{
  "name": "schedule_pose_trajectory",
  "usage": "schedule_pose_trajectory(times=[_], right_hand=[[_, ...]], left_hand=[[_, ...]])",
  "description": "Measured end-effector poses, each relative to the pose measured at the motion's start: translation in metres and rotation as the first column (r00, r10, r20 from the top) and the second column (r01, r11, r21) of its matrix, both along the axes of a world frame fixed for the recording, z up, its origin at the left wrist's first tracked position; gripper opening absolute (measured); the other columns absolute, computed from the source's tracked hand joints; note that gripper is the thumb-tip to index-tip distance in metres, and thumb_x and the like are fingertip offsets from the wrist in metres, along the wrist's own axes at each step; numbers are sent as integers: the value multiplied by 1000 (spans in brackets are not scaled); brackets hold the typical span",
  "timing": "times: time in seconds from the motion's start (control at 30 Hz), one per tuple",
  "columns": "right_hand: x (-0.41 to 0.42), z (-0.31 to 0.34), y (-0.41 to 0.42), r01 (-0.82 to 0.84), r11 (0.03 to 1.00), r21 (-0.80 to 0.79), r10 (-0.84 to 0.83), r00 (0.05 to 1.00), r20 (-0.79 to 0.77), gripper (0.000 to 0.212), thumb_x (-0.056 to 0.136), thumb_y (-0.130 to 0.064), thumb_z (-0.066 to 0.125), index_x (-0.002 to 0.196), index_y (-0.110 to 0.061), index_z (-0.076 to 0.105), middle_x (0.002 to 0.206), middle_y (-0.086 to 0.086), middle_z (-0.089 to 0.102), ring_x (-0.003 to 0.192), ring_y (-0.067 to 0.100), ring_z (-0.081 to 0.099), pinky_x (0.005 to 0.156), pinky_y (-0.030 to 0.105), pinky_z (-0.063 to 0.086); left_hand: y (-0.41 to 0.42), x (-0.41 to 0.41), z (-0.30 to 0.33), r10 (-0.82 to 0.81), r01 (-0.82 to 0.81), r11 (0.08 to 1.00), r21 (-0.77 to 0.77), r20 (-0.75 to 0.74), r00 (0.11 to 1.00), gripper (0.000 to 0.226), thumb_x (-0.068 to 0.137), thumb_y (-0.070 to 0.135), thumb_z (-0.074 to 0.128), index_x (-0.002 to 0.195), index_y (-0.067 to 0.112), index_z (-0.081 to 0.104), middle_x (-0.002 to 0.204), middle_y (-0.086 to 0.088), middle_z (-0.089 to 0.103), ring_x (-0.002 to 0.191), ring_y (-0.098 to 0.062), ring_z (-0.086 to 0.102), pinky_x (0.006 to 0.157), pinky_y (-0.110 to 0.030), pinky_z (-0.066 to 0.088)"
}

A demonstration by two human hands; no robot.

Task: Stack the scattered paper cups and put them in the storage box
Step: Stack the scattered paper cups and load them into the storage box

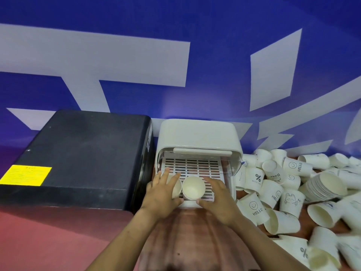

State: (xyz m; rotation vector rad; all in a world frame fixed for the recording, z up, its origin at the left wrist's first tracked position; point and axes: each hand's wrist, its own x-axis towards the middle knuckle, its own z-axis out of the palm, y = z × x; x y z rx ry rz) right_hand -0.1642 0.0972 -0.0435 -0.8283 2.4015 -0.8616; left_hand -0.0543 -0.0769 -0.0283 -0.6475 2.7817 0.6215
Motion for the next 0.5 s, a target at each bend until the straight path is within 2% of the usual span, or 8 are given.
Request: schedule_pose_trajectory(times=[0.13,0.2,0.27,0.37,0.5], right_hand=[[12,17,32,7,1000,-4,-8,999,-50,49,84,-25,68,130,-23,50,130,-7,43,116,4,42,97,13,32],[19,21,54,49,999,9,-49,998,-49,41,85,-22,68,123,-22,55,122,-6,49,106,6,48,87,6,35],[26,23,73,86,996,35,-85,996,-27,31,85,-23,67,116,-22,59,117,-5,53,103,8,53,83,6,37],[34,30,96,145,987,64,-145,989,0,22,87,-23,65,108,-27,61,109,-7,59,93,7,58,81,15,43],[45,34,124,225,970,91,-225,974,-19,28,86,-24,64,113,-26,59,99,-8,63,84,5,61,74,17,43]], left_hand=[[23,19,18,22,-16,999,35,-176,984,70,88,48,56,148,34,22,158,0,11,146,-19,4,117,-37,13],[41,26,23,13,14,995,95,-282,959,61,87,43,58,142,33,34,154,3,22,143,-16,14,117,-34,19],[59,29,27,-33,77,990,121,-333,942,53,87,38,60,137,32,43,148,8,33,137,-14,27,113,-31,26],[77,30,25,-62,122,977,175,-315,947,45,88,35,59,132,32,48,136,12,47,126,-13,42,104,-31,37],[96,26,18,-116,166,967,195,-242,963,41,89,36,57,129,31,50,132,8,53,121,-14,49,99,-33,42]])
